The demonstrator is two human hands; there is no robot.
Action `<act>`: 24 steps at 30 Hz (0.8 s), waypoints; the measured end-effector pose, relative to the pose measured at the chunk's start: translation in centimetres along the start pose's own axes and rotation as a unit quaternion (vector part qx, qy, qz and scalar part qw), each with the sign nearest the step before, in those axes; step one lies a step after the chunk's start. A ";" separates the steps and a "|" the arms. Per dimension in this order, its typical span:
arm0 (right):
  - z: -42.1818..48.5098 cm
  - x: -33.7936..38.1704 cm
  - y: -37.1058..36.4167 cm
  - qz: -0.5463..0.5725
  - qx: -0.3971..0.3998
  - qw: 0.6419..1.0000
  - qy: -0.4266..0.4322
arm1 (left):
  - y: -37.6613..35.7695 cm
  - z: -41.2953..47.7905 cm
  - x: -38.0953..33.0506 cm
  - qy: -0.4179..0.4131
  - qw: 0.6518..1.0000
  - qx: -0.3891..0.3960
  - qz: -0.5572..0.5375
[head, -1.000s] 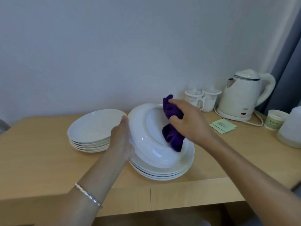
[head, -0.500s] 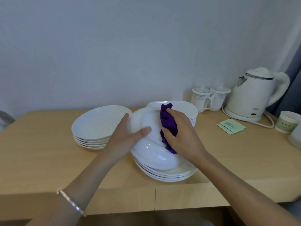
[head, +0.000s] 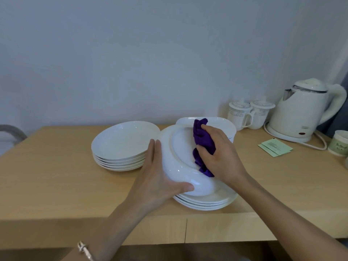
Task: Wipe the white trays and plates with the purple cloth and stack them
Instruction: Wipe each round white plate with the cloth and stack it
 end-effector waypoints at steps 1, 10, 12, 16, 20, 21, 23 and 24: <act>0.2 0.2 0.2 -0.002 -0.002 1.000 0.003 | 0.0 -0.1 -0.1 0.005 1.000 -0.001 -0.005; 2.0 3.6 -2.4 -0.049 0.148 0.978 0.137 | -0.5 -0.5 -0.2 0.007 0.999 0.013 -0.030; 3.5 3.1 -2.1 -0.041 0.113 0.987 0.103 | -0.3 -0.6 -0.4 0.008 1.000 0.010 -0.015; 4.9 0.5 -0.5 -0.093 0.055 0.994 0.004 | -0.3 -0.4 -0.3 0.020 1.000 0.007 -0.011; 3.7 2.9 -1.5 -0.084 0.139 0.985 0.061 | -0.7 -0.3 0.1 0.015 0.999 -0.004 -0.029; 3.7 3.9 -2.0 -0.077 0.169 0.979 0.083 | -0.9 -0.4 0.1 0.020 0.999 -0.003 -0.037; 4.4 5.3 -3.0 -0.093 0.221 0.964 0.114 | -1.1 -0.3 0.1 0.027 0.998 -0.013 -0.054; 5.1 5.7 -3.4 -0.106 0.245 0.957 0.117 | -1.2 -0.3 0.1 0.028 0.997 -0.024 -0.060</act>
Point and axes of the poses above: each hand's wrist, its own z-axis towards the middle knuckle, its own y-axis out of the back of the hand, x = y × z, the point moved 2 cm from there along z, towards the middle knuckle, and after that the axes turned 1 degree about -y, right-handed, at the moved point
